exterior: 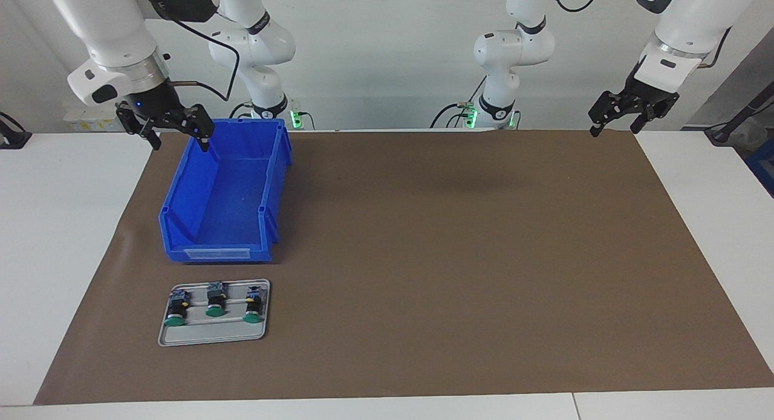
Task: Place and press button with both arms
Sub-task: 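Reach the right gripper to the metal tray of buttons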
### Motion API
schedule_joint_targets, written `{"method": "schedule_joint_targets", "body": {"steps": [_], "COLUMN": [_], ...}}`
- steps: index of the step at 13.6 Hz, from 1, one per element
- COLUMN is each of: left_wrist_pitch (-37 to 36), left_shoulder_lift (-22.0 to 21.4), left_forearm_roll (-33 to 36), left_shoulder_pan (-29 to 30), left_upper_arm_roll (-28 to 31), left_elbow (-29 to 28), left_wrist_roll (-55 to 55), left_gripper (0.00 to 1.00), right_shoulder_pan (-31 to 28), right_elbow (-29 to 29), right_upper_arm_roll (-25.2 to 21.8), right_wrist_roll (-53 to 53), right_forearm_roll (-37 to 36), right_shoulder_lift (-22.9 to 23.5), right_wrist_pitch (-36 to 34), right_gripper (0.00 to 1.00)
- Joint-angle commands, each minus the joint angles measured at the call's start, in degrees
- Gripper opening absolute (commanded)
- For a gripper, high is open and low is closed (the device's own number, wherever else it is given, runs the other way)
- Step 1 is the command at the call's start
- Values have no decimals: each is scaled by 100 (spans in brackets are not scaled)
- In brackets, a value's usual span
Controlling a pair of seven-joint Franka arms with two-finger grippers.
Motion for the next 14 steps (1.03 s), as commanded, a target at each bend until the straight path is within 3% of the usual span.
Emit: {"method": "schedule_joint_targets", "body": {"steps": [1, 8, 10, 12, 14], "left_wrist_pitch": [181, 199, 199, 182, 85], "left_shoulder_lift": [-238, -238, -238, -230, -230], "left_forearm_roll": [-38, -47, -47, -47, -47], "left_shoulder_pan": [33, 333, 324, 324, 324], "left_upper_arm_roll": [-29, 41, 32, 23, 23], "left_elbow": [-283, -257, -231, -169, -108], "left_wrist_roll": [61, 475, 466, 413, 396], "left_gripper": [98, 98, 98, 98, 98], "right_shoulder_pan": [-41, -269, -287, -296, -296], "right_elbow": [-165, -288, -192, 508, 792], "right_upper_arm_roll": [-40, -40, -40, -14, 21], "right_wrist_roll": [-2, -54, -63, -98, -142], "right_forearm_roll": [152, 152, 126, 143, 161], "right_shoulder_lift": [-145, 47, 608, 1511, 2313], "right_wrist_pitch": [44, 842, 1421, 1800, 2500], "right_gripper": [100, 100, 100, 100, 100]}}
